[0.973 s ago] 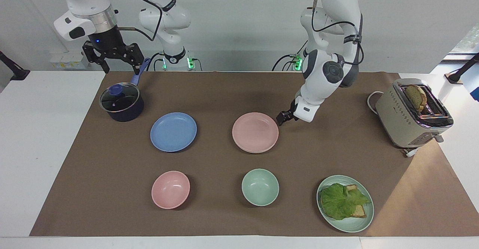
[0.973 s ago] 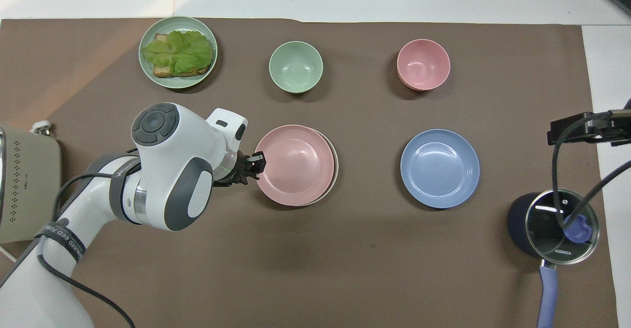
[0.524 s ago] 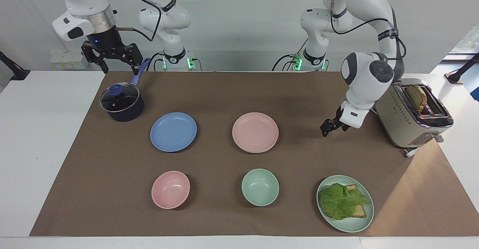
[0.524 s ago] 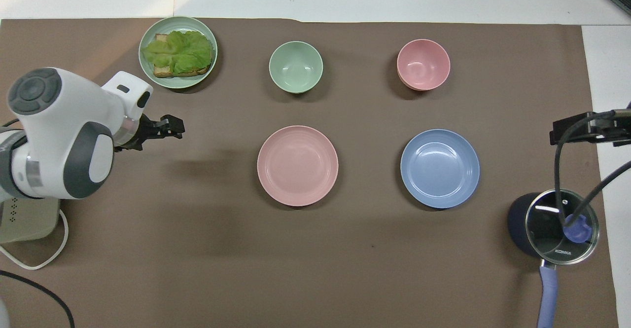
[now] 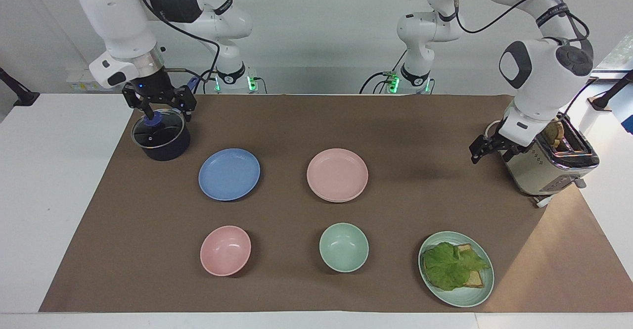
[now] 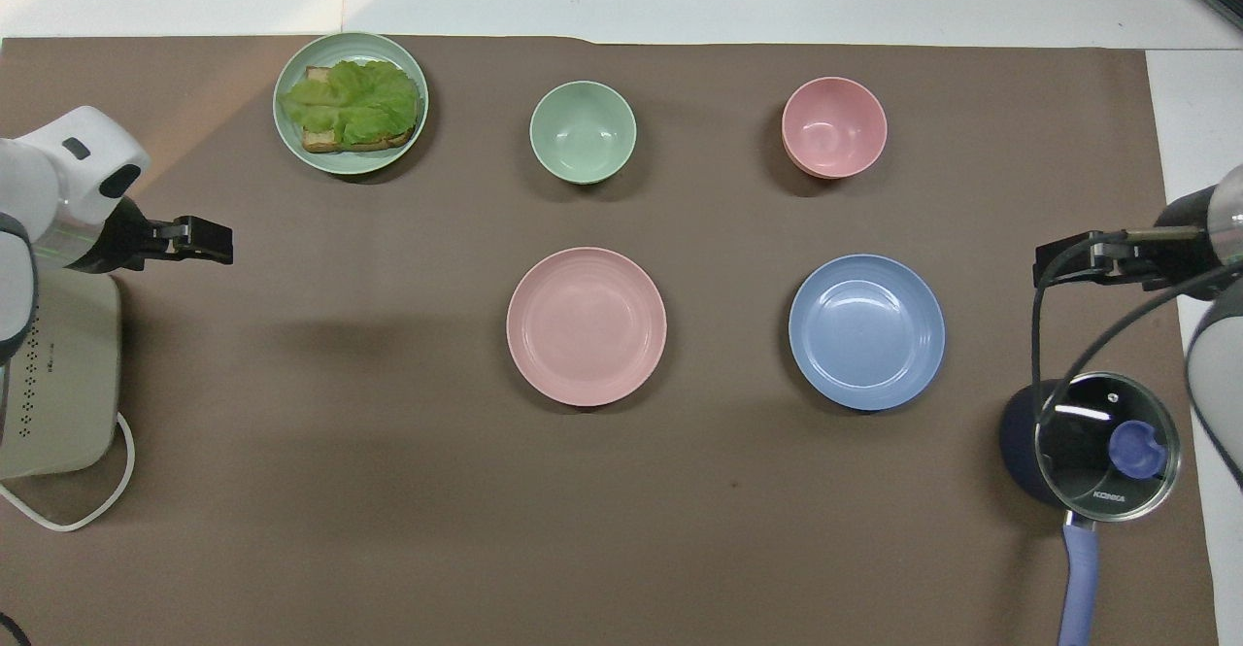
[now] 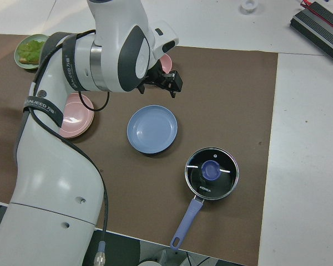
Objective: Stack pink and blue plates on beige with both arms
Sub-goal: 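Release the pink plate and withdraw the left gripper while the right gripper moves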
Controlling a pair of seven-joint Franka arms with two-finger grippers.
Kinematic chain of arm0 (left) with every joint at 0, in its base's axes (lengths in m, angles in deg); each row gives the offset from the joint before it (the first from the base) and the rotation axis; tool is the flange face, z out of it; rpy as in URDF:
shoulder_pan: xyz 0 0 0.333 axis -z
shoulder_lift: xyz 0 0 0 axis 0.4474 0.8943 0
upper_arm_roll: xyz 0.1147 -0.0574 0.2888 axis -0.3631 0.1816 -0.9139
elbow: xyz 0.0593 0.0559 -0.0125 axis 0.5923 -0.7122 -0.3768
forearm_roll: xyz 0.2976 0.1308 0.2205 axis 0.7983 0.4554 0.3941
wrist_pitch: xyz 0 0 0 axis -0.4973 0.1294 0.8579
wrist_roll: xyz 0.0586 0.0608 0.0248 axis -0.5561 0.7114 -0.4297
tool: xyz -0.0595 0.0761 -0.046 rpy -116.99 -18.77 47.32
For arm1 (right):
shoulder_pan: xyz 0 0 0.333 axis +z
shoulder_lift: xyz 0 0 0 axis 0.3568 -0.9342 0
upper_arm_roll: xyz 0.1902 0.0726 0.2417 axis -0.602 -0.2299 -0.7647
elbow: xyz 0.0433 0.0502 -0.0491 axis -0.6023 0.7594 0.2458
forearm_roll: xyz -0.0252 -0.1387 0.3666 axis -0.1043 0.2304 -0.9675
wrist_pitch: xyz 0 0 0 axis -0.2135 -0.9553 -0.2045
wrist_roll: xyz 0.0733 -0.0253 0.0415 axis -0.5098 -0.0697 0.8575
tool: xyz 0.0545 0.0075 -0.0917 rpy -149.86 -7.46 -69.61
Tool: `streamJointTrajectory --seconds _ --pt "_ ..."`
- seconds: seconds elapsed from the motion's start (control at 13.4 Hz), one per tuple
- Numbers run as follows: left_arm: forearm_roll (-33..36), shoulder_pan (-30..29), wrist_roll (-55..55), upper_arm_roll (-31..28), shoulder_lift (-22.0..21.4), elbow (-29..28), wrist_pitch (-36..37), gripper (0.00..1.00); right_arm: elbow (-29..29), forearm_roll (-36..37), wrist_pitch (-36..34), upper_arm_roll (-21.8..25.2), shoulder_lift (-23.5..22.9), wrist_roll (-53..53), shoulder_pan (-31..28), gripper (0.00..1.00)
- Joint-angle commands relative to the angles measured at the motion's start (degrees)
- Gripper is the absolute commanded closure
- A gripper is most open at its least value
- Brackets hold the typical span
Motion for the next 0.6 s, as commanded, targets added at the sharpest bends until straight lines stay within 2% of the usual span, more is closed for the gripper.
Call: streamJointTrajectory --seconds 0.0,0.07,0.3,0.52 --pt "1.29 -0.12 0.45 0.53 -1.26 6.22 7.46 0.00 10.37 -1.29 10.09 0.21 1.81 3.21 -1.29 0.00" --pt "1.29 -0.03 0.36 0.54 -1.17 7.81 9.05 0.00 13.27 -1.37 14.12 0.21 1.37 3.66 -2.07 0.00" --pt "1.29 -0.20 0.18 0.54 -1.17 7.92 9.16 0.00 21.71 -1.38 24.50 0.21 0.32 4.71 -2.61 0.00" --pt "1.29 -0.12 0.18 0.54 -1.17 7.92 9.16 0.00 26.82 -3.92 32.69 0.21 -2.14 6.11 -3.57 0.04"
